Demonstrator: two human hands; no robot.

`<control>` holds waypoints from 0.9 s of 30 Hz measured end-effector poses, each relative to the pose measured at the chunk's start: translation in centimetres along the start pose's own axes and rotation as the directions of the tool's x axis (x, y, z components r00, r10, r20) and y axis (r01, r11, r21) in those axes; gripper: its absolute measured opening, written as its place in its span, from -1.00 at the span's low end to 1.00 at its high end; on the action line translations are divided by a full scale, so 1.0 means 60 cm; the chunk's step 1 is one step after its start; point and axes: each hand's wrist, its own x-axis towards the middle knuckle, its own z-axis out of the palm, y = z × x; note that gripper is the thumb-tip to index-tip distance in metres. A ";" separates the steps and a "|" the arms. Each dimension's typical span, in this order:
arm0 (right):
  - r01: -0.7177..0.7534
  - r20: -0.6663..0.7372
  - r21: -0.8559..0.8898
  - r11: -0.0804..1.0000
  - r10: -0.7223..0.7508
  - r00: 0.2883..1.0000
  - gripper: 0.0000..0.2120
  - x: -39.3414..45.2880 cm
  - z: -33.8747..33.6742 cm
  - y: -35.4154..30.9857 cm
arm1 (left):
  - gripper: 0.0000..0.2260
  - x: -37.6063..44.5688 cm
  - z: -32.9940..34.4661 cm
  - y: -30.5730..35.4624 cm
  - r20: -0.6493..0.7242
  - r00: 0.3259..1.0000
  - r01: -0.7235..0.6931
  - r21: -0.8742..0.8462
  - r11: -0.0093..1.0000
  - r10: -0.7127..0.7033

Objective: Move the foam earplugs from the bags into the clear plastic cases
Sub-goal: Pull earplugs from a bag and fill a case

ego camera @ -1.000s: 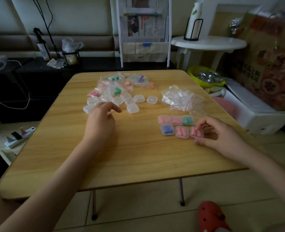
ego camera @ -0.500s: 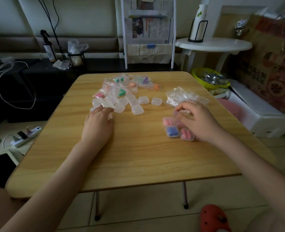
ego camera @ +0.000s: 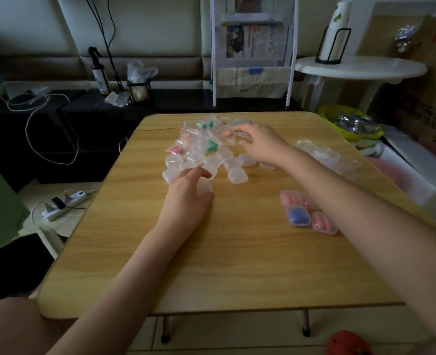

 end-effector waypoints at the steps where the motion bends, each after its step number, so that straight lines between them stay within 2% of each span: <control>1: 0.019 0.034 0.039 0.999 -0.020 0.999 -0.56 0.012 0.006 -0.010 | -0.70 0.001 0.001 0.001 0.000 1.000 -0.002 -0.007 1.000 0.002; 3: 0.062 0.123 0.068 0.996 -0.070 0.990 -0.52 0.030 0.021 -0.030 | -0.70 0.001 0.003 0.003 0.004 1.000 -0.015 -0.021 1.000 0.015; 5: 0.093 0.170 -0.034 0.995 -0.086 0.982 -0.50 0.042 0.041 -0.045 | -0.69 0.002 0.005 0.003 0.013 1.000 -0.022 -0.037 0.999 0.023; 8: 0.093 0.036 -0.083 0.992 -0.091 0.995 -0.64 0.058 0.069 -0.053 | -0.68 0.003 0.006 0.002 0.015 0.999 -0.034 -0.043 0.998 0.035; 11: 0.083 -0.095 0.050 0.995 -0.078 0.992 -0.87 0.066 0.077 -0.057 | -0.65 0.003 0.009 0.004 0.050 0.997 -0.048 -0.084 0.995 0.052; 13: 0.098 -0.208 0.178 0.979 -0.060 0.976 -0.88 0.061 0.068 -0.063 | -0.58 0.003 0.011 0.007 0.033 0.997 -0.060 -0.101 0.993 0.064; 15: 0.167 -0.300 0.305 0.938 -0.072 0.951 -0.87 0.039 0.051 -0.073 | -0.52 0.005 0.003 0.013 -0.035 0.999 0.021 -0.249 0.968 -0.030; 16: 0.206 -0.315 0.351 0.913 -0.092 0.944 -0.88 0.023 0.043 -0.079 | -0.48 0.006 -0.004 0.017 -0.022 0.993 0.100 -0.405 0.909 -0.119; 18: 0.266 -0.278 0.393 0.880 -0.162 0.947 -0.91 -0.021 0.027 -0.092 | -0.40 0.011 -0.017 0.020 0.091 0.965 0.234 -0.724 0.649 -0.246; 19: 0.286 -0.234 0.381 0.879 -0.208 0.950 -0.90 -0.043 0.022 -0.097 | -0.43 0.013 -0.019 0.019 0.145 0.955 0.264 -0.813 0.520 -0.258; 20: 0.300 -0.178 0.359 0.884 -0.251 0.952 -0.88 -0.064 0.016 -0.100 | -0.54 0.013 -0.019 0.021 0.168 0.952 0.267 -0.862 0.431 -0.255; 21: 0.298 -0.115 0.345 0.890 -0.275 0.954 -0.85 -0.082 0.011 -0.102 | -0.66 0.011 -0.019 0.025 0.161 0.954 0.254 -0.883 0.394 -0.254; 23: 0.258 -0.036 0.392 0.883 -0.265 0.963 -0.76 -0.109 -0.002 -0.102 | -0.78 0.008 -0.016 0.032 0.117 0.956 0.219 -0.894 0.392 -0.269; 25: 0.156 -0.055 0.557 0.816 -0.152 0.987 -0.74 -0.128 -0.018 -0.100 | -0.84 0.005 -0.014 0.033 0.119 0.962 0.208 -0.902 0.378 -0.244; 27: 0.031 -0.073 0.662 0.749 0.024 0.997 -0.80 -0.138 -0.030 -0.091 | -0.86 0.004 -0.015 0.037 0.180 0.962 0.243 -0.908 0.340 -0.207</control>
